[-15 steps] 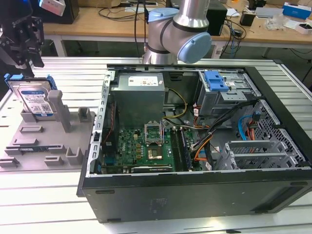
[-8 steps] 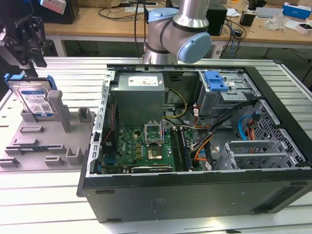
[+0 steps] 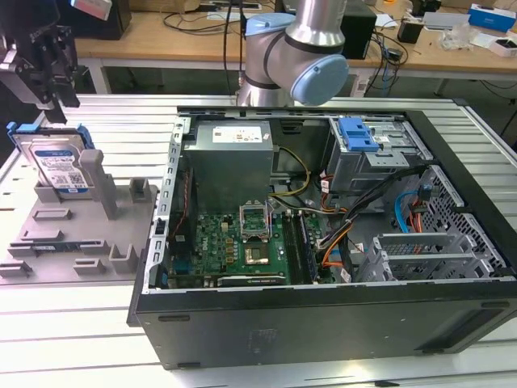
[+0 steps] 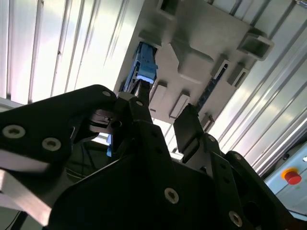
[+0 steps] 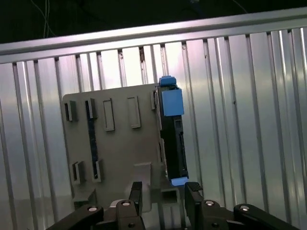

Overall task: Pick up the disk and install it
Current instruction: 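Pick up the disk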

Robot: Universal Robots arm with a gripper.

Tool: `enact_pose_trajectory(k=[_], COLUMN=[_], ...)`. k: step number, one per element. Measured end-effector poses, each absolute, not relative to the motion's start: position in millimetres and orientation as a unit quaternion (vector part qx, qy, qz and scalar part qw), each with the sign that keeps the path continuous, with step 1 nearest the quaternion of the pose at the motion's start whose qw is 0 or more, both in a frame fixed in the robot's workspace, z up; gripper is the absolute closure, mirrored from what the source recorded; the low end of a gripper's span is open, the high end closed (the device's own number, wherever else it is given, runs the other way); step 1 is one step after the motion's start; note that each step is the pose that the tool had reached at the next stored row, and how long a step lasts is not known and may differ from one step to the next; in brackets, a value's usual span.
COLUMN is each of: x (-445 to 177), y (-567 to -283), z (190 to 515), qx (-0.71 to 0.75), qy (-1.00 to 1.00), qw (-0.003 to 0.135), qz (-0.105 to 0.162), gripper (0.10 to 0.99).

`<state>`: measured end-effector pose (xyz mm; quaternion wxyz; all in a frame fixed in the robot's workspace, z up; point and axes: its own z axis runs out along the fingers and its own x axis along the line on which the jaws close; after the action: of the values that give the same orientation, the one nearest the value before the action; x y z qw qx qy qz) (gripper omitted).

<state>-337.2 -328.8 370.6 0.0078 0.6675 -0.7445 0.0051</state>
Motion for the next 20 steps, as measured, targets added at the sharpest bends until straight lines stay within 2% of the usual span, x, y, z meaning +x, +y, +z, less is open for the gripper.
enact_pose_trajectory(k=[8, 20], x=[-371.8, -400.9], y=[-315.1, -314.6], z=[366.7, 355.7], qx=[0.672, 0.699], qy=[-0.740, -0.715], qw=[0.008, 0.009], qz=[0.005, 0.004], gripper=[0.604, 0.604])
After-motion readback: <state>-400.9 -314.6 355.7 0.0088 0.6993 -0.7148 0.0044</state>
